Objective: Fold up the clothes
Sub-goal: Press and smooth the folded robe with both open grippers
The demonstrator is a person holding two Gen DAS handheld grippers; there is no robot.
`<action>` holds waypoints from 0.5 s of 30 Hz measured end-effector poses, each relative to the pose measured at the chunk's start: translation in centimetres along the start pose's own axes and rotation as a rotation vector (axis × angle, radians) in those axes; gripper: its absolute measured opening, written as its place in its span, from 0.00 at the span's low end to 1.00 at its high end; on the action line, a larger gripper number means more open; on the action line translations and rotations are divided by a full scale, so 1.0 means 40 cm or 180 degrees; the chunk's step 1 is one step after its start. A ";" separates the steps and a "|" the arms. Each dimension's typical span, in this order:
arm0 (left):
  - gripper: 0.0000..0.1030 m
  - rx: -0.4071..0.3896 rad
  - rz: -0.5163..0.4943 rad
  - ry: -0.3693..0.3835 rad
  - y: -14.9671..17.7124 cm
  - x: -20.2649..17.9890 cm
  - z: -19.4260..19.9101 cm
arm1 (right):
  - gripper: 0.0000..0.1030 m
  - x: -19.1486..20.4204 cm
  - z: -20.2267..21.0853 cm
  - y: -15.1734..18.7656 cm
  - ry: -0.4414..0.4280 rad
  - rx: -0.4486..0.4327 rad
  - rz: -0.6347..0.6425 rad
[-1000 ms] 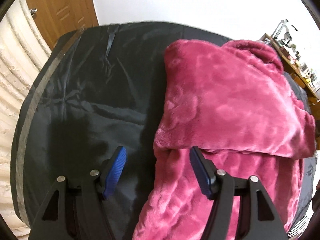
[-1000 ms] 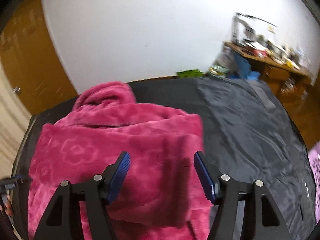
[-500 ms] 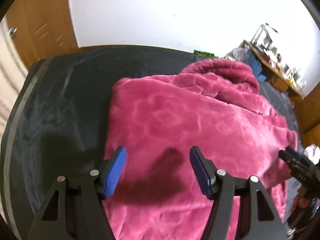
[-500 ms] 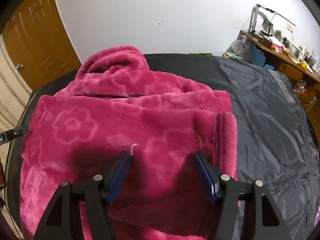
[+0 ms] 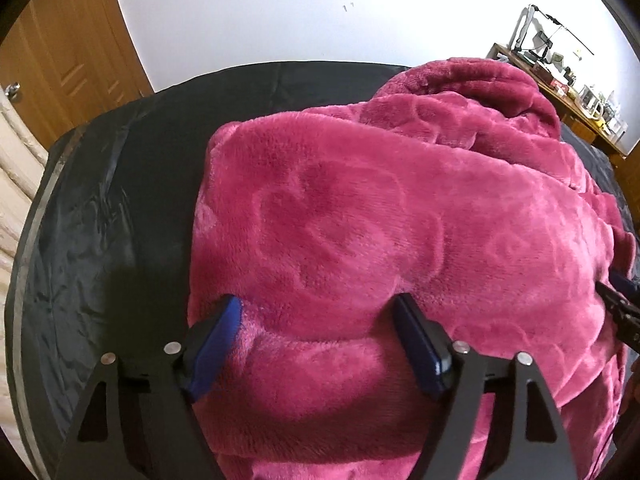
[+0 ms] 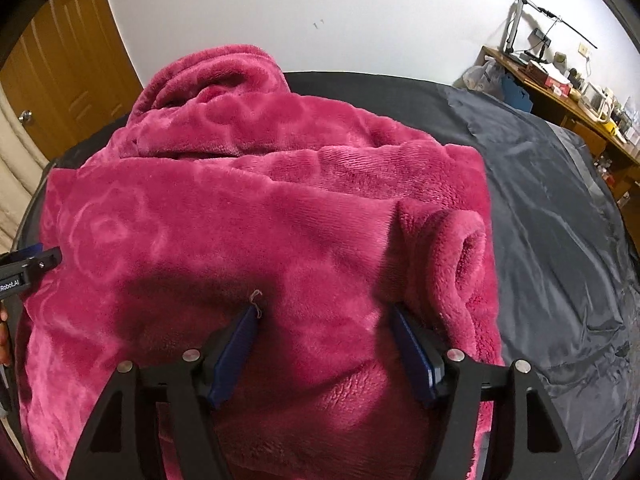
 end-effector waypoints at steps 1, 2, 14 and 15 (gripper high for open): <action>0.80 0.0016 0.0014 0.0003 -0.002 0.001 0.002 | 0.70 0.000 0.000 0.001 -0.0001 -0.0015 0.0011; 0.80 0.0031 0.0028 0.0007 -0.004 0.002 0.004 | 0.70 0.001 0.001 0.002 -0.0002 -0.0018 0.0015; 0.80 -0.0192 0.0115 -0.0047 -0.135 0.011 0.023 | 0.70 0.021 0.054 -0.056 -0.0038 -0.0116 -0.0166; 0.80 -0.0148 0.0125 -0.0062 -0.143 0.015 0.007 | 0.70 0.021 0.039 -0.053 -0.0018 -0.0066 -0.0150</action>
Point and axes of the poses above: each gripper's, at about its wrist camera, not at the fingertips, and z roughly against the way its jaws point, x to its left, y to its underside, the point moved 6 cm from there along -z, roughly the way its jaws point, and after that the axes turned 9 degrees about -z, right-handed, at the moved point
